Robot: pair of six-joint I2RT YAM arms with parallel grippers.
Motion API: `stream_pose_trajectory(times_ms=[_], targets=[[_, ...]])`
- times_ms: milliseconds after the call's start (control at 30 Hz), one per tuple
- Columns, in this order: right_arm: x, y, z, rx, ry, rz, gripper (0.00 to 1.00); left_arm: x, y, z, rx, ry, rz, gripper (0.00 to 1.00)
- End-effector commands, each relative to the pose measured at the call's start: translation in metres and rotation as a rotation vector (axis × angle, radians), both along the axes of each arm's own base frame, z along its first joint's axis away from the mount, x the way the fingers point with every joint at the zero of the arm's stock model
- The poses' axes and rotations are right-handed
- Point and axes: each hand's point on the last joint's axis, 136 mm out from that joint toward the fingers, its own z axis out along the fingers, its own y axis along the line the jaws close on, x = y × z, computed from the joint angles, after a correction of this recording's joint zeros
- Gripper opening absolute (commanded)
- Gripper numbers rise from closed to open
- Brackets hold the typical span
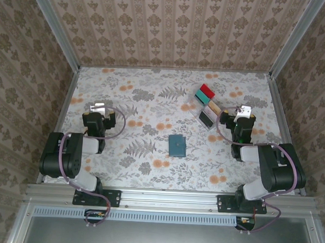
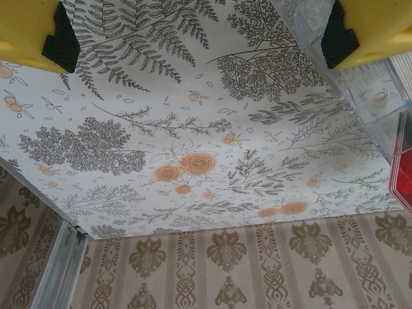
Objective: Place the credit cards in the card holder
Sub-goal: Reset both arms
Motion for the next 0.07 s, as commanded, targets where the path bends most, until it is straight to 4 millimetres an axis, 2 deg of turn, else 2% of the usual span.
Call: stream_pose_trajectory(times_ms=[0, 33], targets=[[-0.0005, -0.0016, -0.0138, -0.023, 0.062, -0.014, 1.0, 0.0086, -0.003, 0.0154, -0.024, -0.055, -0.008, 1.0], [-0.0005, -0.0016, -0.0138, -0.022, 0.062, -0.015, 1.0, 0.0084, -0.0034, 0.0153, -0.024, -0.054, -0.011, 1.0]])
